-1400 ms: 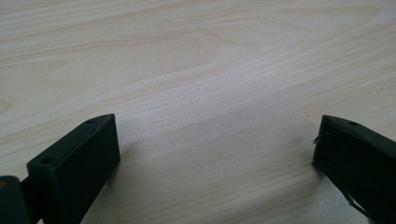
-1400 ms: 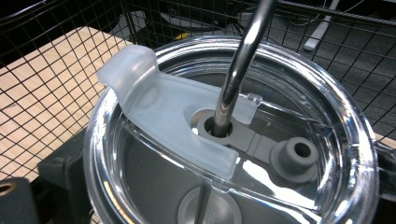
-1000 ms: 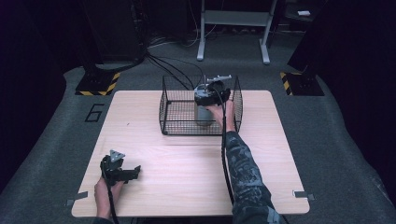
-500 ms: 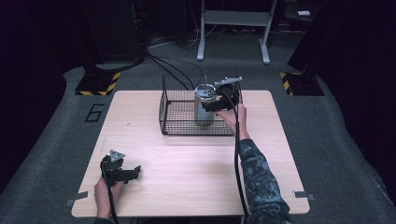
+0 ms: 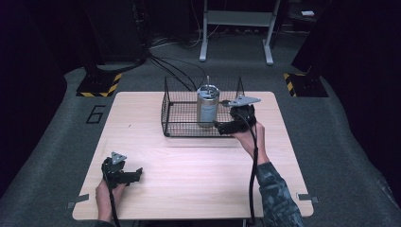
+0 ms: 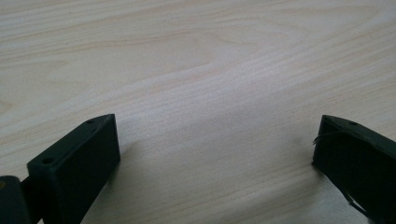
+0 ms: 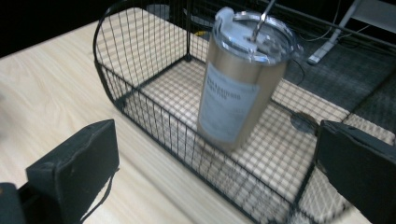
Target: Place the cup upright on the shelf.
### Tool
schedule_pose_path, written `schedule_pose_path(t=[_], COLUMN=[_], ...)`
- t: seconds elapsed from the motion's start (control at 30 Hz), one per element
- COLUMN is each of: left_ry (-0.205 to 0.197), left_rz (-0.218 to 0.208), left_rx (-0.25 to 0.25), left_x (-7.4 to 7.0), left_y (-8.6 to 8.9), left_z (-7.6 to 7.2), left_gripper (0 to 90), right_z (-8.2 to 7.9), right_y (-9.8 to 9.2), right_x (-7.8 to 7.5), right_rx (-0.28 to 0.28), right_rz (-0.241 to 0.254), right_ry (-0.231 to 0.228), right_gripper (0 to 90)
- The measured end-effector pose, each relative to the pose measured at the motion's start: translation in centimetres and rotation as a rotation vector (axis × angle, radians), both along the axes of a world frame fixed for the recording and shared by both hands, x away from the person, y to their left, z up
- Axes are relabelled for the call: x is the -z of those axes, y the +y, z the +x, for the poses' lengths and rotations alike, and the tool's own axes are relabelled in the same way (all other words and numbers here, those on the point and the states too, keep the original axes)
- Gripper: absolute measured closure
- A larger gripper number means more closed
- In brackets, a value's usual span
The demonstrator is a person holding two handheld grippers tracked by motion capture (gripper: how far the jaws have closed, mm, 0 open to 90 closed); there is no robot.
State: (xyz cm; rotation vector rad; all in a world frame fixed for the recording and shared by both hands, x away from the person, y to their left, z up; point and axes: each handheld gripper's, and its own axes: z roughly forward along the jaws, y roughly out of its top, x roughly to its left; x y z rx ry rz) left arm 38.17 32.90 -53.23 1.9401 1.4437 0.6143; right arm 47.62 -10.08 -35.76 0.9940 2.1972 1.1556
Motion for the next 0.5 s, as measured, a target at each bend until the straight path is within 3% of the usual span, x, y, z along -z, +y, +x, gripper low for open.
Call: schedule_pose_path(t=[0.2,0.5], left_ry=[-0.001,-0.004], left_rz=[0.002,0.006], left_rx=[0.001,0.0], left_x=[0.0,0.0], left_y=[0.0,0.0], left_z=[0.0,0.0], left_gripper=[0.4,0.4], right_z=[-3.1,-6.8], right_y=[-2.5,-7.4], right_x=[2.3,9.6], right_rx=[0.031,0.132], right_rz=[-0.029,-0.044], right_ry=[0.007,0.11], right_gripper=[0.0,0.0])
